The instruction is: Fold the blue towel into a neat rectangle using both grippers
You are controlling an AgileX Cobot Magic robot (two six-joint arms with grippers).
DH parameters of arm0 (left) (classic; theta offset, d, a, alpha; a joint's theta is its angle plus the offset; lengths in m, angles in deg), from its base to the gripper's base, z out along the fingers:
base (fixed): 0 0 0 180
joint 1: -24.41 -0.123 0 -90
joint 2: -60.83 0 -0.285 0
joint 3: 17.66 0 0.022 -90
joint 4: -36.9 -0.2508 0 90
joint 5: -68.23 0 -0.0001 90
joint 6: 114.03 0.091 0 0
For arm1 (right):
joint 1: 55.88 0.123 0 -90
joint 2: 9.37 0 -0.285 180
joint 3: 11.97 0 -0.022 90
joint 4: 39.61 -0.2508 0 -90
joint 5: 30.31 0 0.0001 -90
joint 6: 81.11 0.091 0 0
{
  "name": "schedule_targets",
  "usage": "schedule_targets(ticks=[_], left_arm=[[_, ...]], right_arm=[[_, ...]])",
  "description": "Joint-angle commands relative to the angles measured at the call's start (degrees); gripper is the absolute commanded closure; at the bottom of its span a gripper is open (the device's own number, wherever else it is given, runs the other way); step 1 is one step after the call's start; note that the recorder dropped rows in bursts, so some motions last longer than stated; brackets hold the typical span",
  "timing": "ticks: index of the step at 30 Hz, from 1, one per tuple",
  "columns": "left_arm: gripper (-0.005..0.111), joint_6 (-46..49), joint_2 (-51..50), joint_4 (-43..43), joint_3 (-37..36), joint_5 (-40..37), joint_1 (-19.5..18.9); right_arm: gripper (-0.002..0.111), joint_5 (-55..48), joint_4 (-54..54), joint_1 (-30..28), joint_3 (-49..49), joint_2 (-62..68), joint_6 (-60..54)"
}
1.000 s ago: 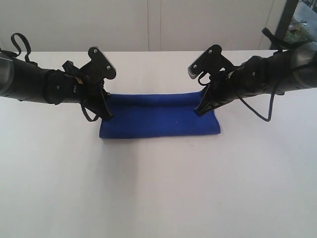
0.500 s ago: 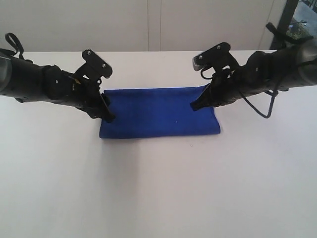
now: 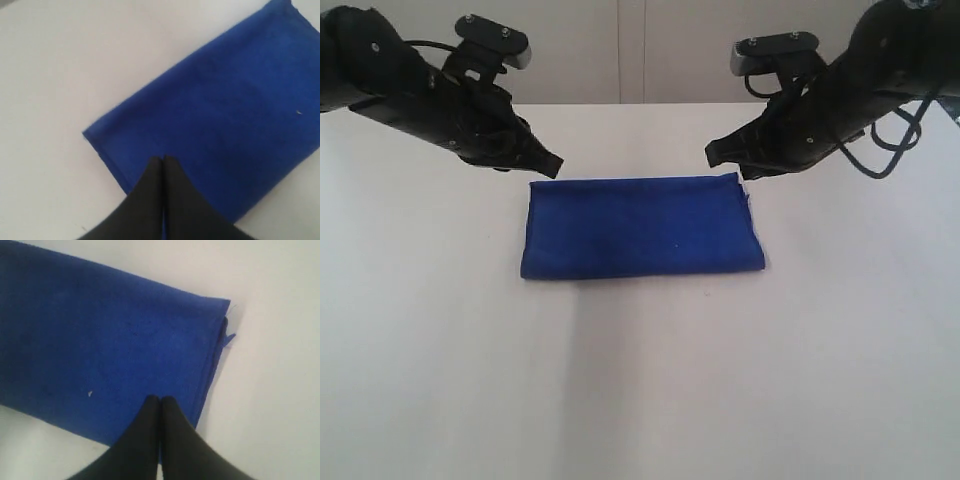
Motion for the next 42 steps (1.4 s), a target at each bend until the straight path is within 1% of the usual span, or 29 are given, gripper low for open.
schedule_targets(ticks=[1,3,6,14,19,23,28,36,42], left_arm=[[0.107,-6.95,-4.44,0.76,2.40,-7.03,-0.07],[0.107,-8.76,-7.11,0.76,2.50,-8.25,-0.07],[0.107,-8.89,-10.65,0.76,2.50,-10.31,-0.07],[0.107,-8.66,-16.05,0.65,2.50,-9.40,-0.07],[0.107,-8.66,-16.98,-0.55,2.50,-9.25,-0.07],[0.107,-8.66,-16.98,-4.03,2.50,-9.25,-0.07],[0.107,-8.66,-17.36,-4.90,2.50,-9.25,-0.07],[0.107,-8.66,-17.48,-5.08,2.50,-9.25,-0.07],[0.107,-8.66,-17.32,-5.09,2.55,-9.56,-0.07]], right_arm=[[0.108,-3.85,-0.02,-0.28,0.93,1.52,3.49],[0.108,-5.15,-0.67,-0.28,0.93,3.51,3.49],[0.108,-6.10,-1.37,-0.28,0.93,6.85,3.49],[0.108,-4.21,-1.24,-0.28,0.93,13.22,3.49],[0.108,-4.86,-1.16,-0.28,0.83,15.27,3.49],[0.108,-7.13,-1.16,-0.28,0.83,15.52,3.49],[0.108,-10.33,-1.30,-0.28,0.83,15.52,4.61],[0.108,-11.19,-1.42,-0.28,0.83,15.52,5.39],[0.108,-8.66,-1.42,-0.28,0.83,15.27,5.72]])
